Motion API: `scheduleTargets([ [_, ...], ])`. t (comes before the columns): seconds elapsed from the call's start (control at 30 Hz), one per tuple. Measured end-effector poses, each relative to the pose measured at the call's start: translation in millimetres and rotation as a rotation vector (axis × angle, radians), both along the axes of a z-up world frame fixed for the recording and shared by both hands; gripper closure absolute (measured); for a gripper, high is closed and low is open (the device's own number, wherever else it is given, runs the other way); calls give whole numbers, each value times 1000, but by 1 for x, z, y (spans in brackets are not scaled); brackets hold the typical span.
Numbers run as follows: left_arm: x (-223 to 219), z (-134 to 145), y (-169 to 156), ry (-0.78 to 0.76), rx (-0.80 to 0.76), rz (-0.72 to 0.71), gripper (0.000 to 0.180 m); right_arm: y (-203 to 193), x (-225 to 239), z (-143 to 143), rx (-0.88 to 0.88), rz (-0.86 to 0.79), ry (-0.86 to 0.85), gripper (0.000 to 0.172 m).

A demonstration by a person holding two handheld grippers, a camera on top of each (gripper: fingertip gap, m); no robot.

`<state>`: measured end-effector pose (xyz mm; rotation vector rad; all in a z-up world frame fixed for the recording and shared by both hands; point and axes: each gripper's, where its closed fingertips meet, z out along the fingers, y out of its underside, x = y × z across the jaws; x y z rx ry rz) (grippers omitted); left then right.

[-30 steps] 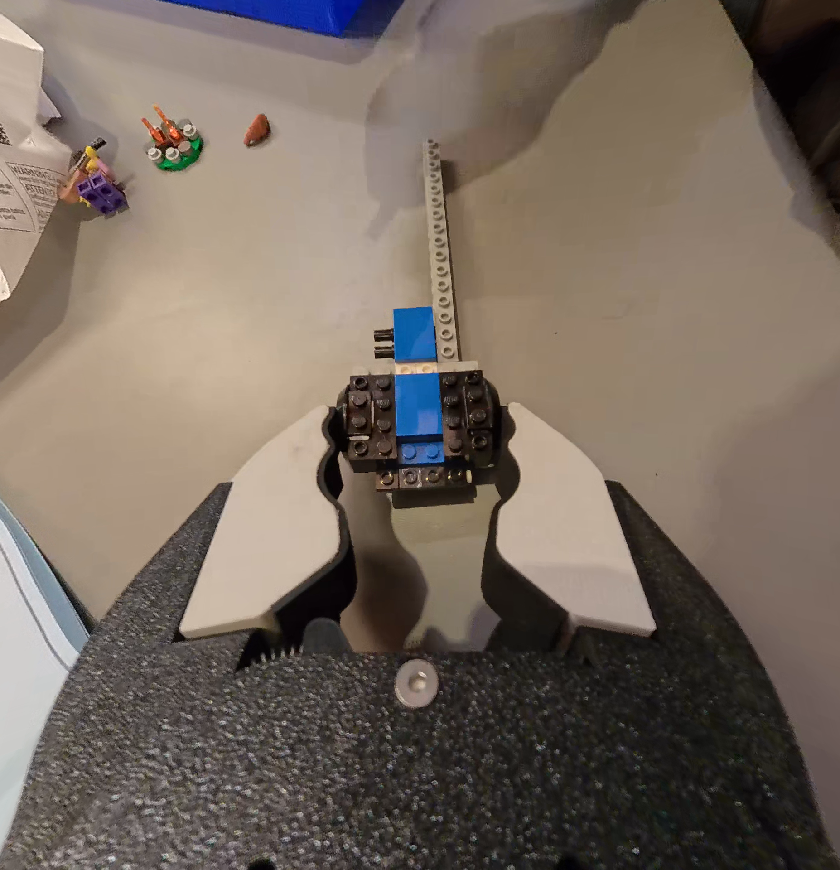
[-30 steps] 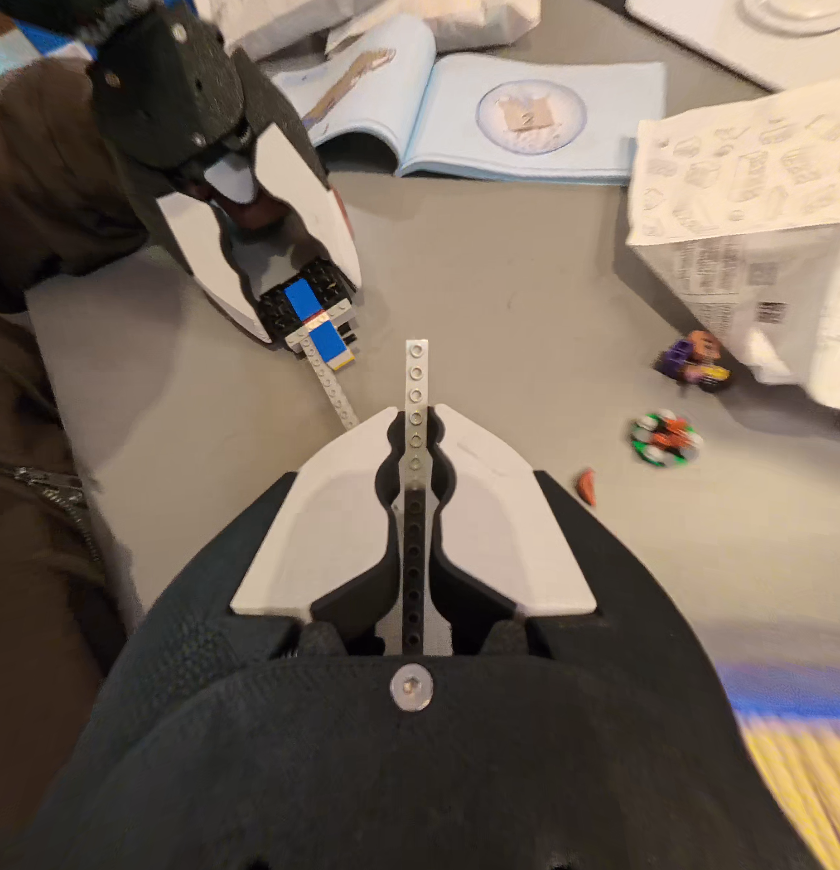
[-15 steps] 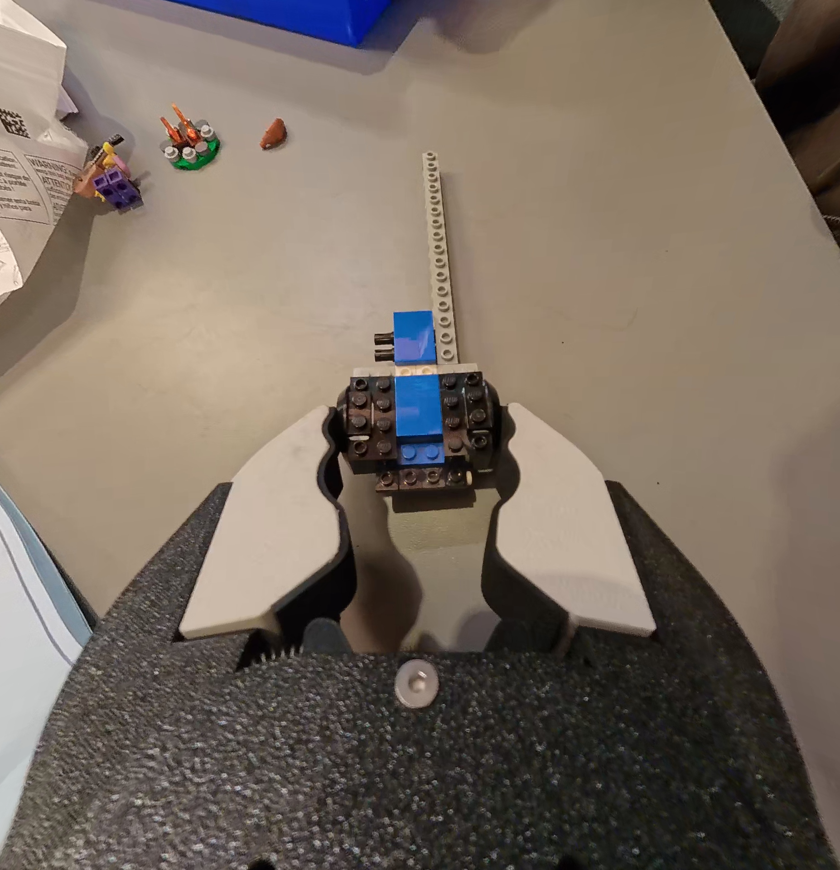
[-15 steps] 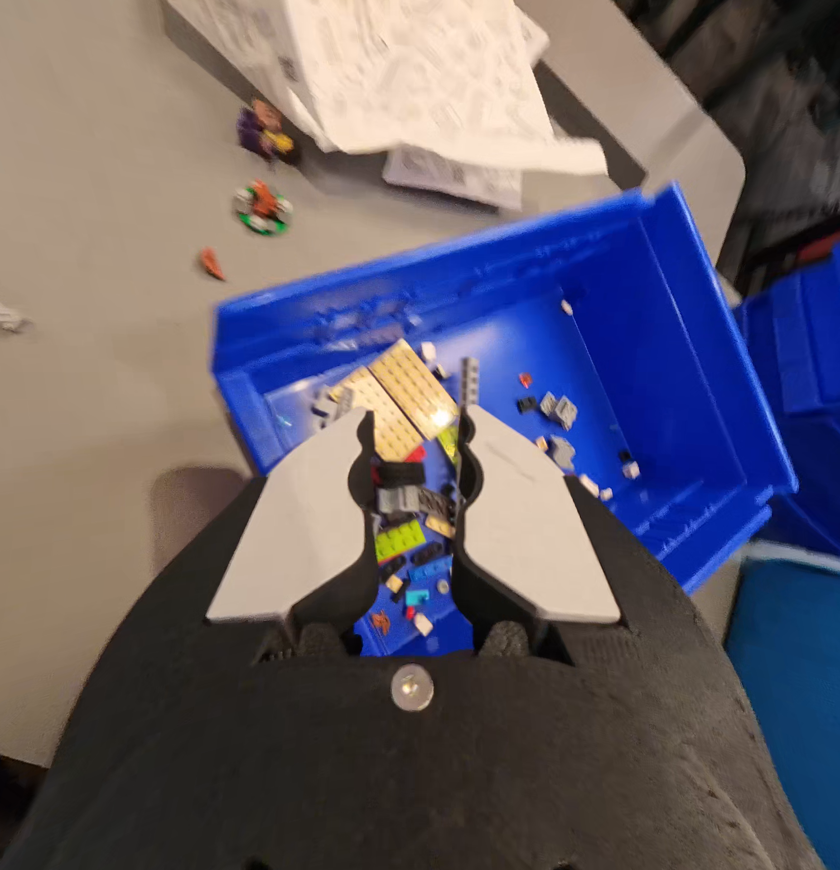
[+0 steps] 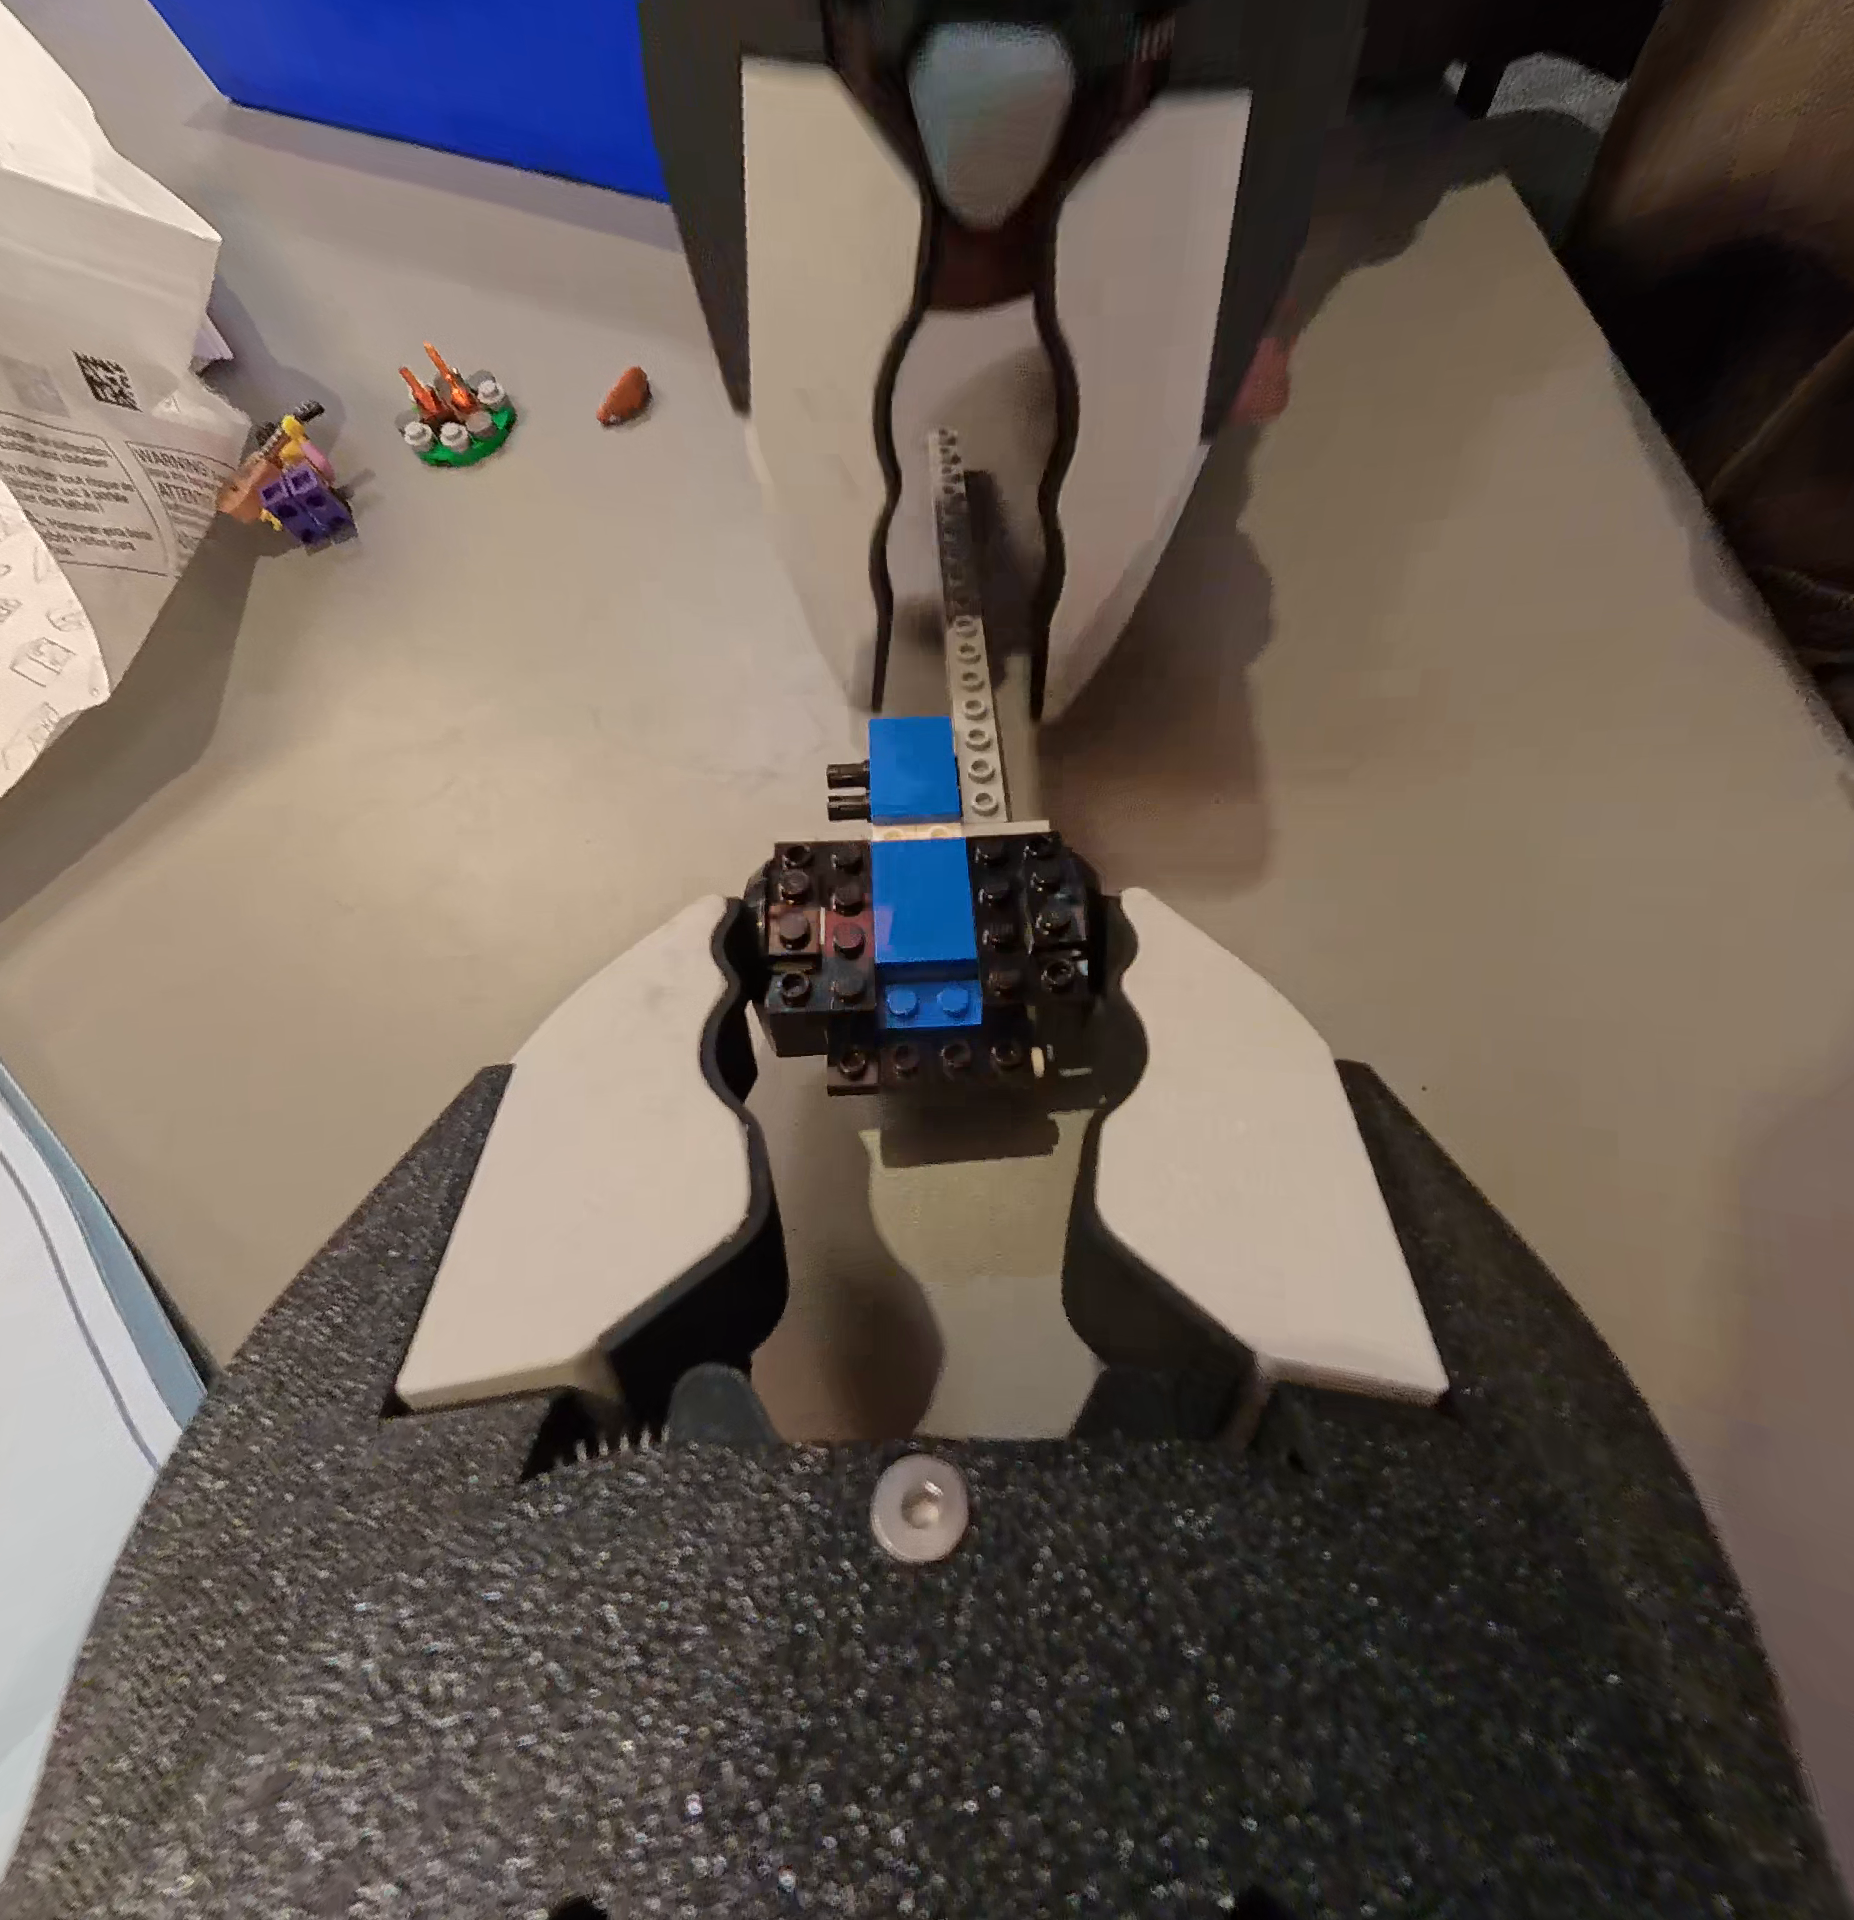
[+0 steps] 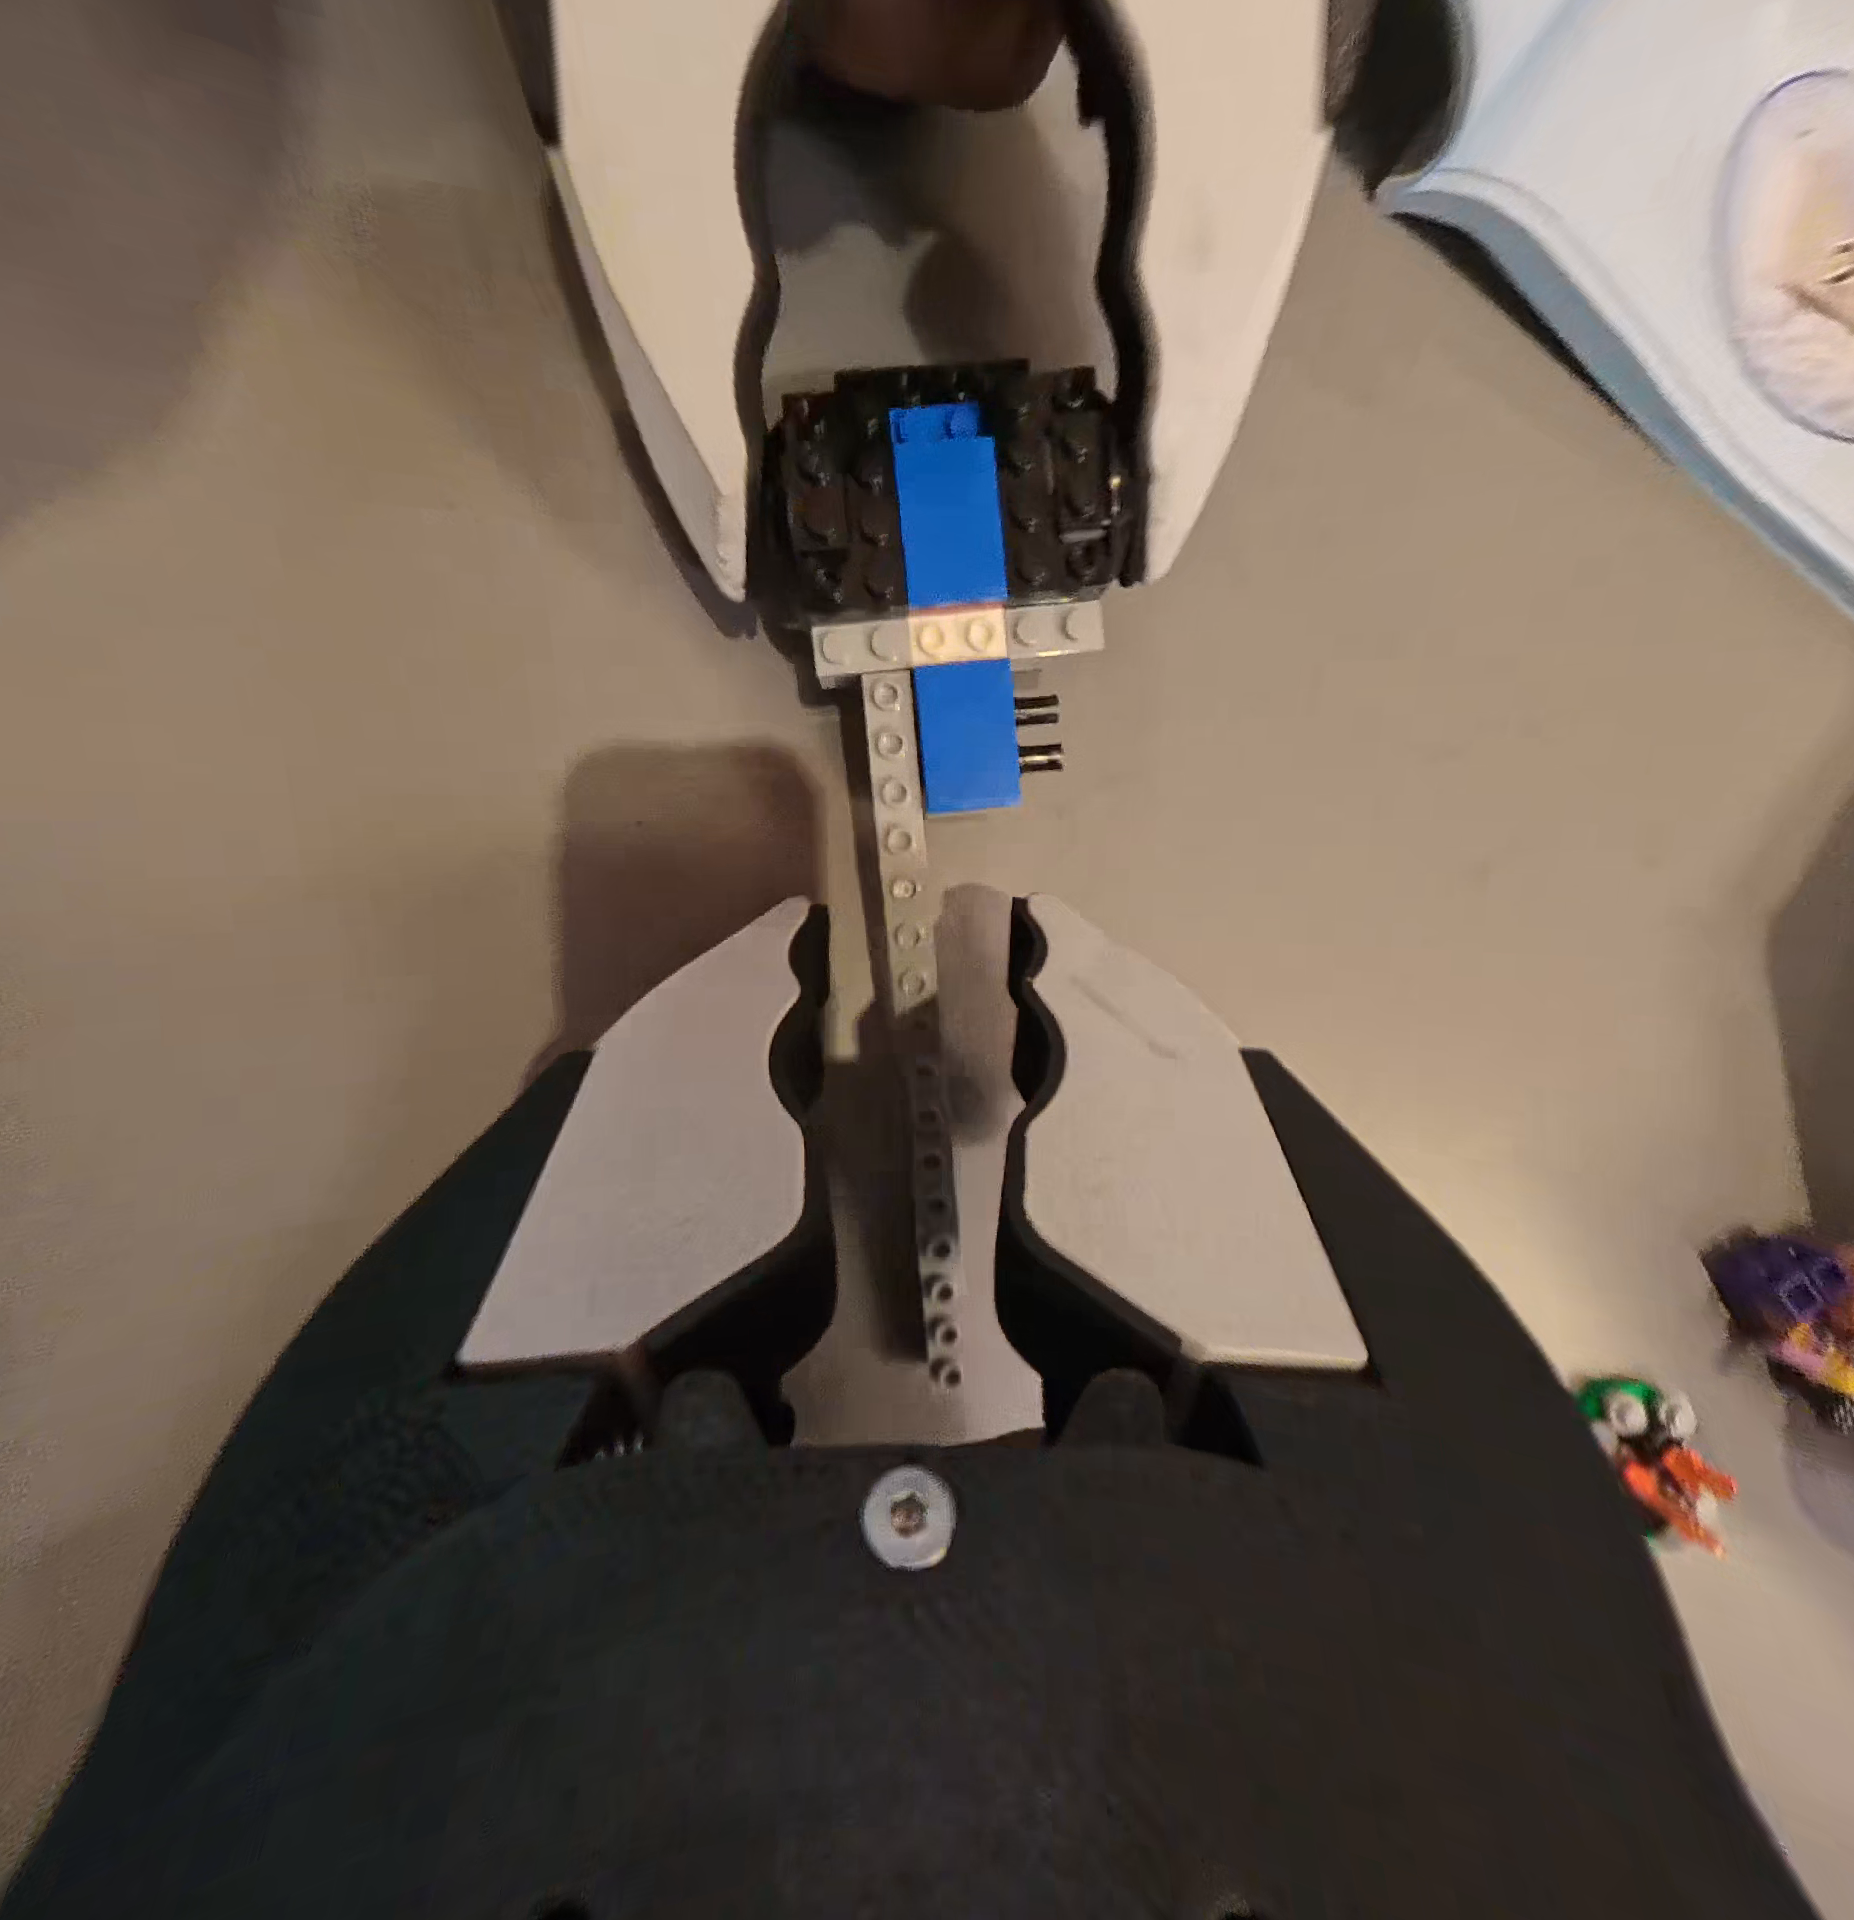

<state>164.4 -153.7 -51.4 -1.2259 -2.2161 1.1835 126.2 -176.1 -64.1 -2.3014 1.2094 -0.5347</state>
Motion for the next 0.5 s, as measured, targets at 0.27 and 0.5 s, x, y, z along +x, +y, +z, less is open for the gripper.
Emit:
scheduleTargets([
  [0.27, -1, -8, 6, -4, 83, -31, 117, 13, 3, -11, -71, 154, -29, 163],
  [0.5, -5, -11, 14, -7, 115, -86, 117, 25, -3, -11, -46, 244, -82, 162],
])
